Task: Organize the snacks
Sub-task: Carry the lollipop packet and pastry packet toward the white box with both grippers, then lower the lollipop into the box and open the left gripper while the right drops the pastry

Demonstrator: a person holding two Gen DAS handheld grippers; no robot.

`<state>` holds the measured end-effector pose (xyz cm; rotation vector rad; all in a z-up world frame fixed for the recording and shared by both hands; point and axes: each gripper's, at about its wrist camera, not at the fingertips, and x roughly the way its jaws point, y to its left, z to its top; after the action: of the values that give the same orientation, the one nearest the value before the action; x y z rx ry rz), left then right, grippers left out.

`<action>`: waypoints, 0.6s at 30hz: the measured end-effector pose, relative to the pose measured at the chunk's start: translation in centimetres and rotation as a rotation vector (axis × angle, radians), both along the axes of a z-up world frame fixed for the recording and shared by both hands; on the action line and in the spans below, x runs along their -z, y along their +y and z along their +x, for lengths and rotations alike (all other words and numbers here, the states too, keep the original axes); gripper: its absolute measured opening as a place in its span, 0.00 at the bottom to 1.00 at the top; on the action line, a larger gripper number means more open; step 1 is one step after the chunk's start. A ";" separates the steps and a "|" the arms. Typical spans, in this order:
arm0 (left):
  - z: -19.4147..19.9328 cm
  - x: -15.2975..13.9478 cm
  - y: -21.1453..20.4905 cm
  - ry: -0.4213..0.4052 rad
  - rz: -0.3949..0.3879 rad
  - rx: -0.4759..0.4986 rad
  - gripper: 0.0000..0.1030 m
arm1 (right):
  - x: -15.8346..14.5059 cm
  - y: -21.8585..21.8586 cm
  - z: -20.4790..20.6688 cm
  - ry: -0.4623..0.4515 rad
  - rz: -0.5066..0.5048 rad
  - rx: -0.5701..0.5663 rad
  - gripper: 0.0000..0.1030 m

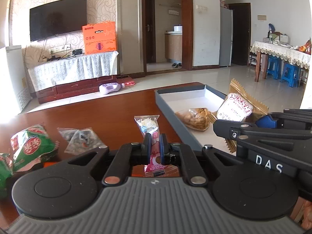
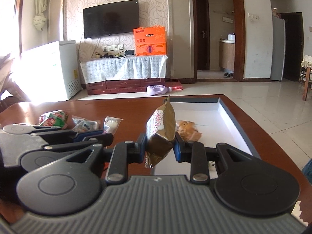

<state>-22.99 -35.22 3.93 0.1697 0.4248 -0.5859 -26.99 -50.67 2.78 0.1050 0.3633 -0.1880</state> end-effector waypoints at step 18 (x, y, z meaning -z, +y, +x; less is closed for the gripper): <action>2.5 0.9 -4.1 0.006 -0.014 0.057 0.11 | 1.0 -2.5 0.1 0.029 0.027 0.072 0.30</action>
<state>-20.51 -39.29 3.07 0.1667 0.4227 -0.6452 -26.91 -53.15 1.80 0.1420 0.3915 -0.2556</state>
